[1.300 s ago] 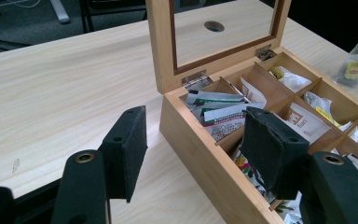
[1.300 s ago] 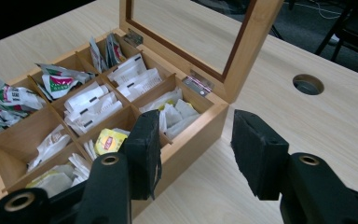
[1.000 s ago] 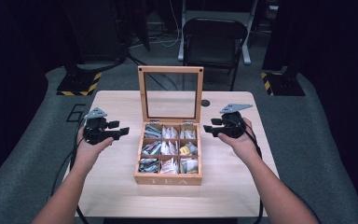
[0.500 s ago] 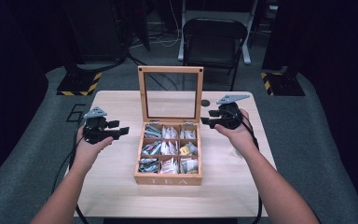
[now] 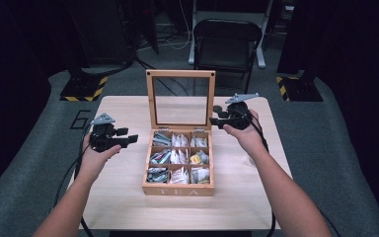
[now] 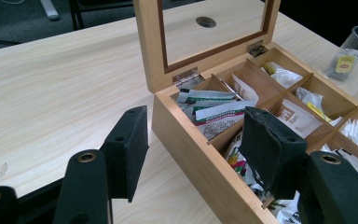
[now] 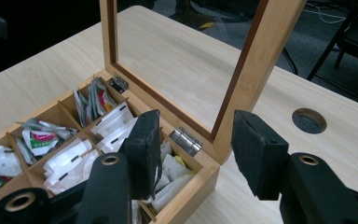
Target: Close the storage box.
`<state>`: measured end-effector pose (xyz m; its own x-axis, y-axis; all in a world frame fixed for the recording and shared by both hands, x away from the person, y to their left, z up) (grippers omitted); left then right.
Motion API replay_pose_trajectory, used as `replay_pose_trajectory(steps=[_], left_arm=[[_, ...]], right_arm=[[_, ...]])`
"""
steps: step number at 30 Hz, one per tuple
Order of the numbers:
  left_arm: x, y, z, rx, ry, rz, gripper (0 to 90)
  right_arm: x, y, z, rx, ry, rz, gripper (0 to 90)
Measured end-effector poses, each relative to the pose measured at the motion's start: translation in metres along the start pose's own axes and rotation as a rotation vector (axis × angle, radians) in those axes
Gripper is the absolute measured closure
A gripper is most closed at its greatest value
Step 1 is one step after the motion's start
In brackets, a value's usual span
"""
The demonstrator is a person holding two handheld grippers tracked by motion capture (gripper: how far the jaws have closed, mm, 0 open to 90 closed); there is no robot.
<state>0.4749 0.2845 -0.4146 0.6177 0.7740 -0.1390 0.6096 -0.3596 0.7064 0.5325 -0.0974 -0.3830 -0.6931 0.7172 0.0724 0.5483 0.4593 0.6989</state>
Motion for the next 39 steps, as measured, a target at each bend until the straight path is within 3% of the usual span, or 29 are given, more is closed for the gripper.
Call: replay_pose_trajectory(steps=[23,39], left_arm=[[0.000,-0.002,-0.006,-0.005,-0.004,-0.001,41.8],[0.003,-0.004,-0.006,-0.005,-0.007,-0.012,41.8]], right_arm=[[-0.021,0.003,0.027,0.029,-0.013,0.040,51.8],[-0.023,0.004,0.052,0.050,-0.025,0.043,50.2]])
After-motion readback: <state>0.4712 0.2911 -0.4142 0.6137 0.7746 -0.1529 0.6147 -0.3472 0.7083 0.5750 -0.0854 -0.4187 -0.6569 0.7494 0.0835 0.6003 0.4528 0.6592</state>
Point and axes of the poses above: each handheld gripper's, and its own axes: z roughly forward along the jaws, y roughly out of its top, x roughly to its left, the point moved 4 cm from there along z, roughly forward along the jaws, and after that the axes turned 11 degrees about x, right-handed, at the moved point
